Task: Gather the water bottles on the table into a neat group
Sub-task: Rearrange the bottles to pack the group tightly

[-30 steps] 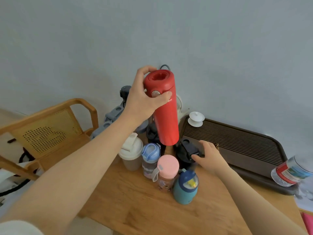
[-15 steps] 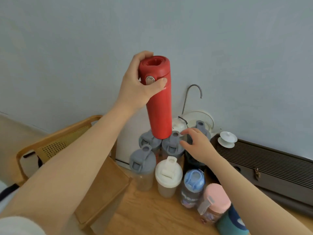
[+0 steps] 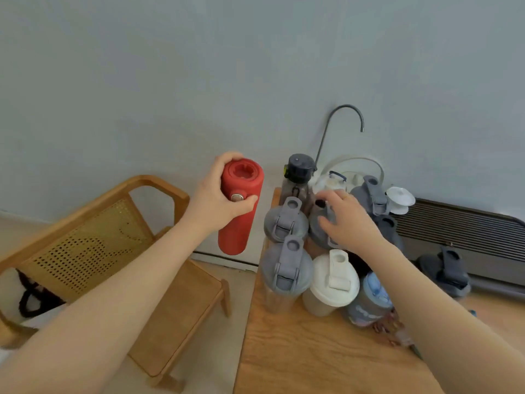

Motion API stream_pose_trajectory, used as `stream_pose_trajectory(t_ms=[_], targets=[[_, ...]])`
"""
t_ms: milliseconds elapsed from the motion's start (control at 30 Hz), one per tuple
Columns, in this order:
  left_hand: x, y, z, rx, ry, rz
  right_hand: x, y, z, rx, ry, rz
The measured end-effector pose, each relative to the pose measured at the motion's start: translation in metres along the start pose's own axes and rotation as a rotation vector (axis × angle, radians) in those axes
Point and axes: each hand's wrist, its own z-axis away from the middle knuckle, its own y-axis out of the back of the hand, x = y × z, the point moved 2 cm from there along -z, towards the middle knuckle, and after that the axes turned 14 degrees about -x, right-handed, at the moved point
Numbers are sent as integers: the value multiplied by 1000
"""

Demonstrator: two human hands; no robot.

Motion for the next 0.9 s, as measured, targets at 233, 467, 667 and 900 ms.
stream_pose_trajectory(t_ms=[233,467,667,900], targets=[[-28,-26,-8,-59,45,97,89,-8,50,-82,-482,-113],[-43,-36,-5,-94,82,108,90,-15,41,-133,-568,-110],[-55,-43,4,-113,115,86,95,-11,55,-85,-695,38],[-61,-52,9,-117,139,69,78,-4,47,-119,-774,223]])
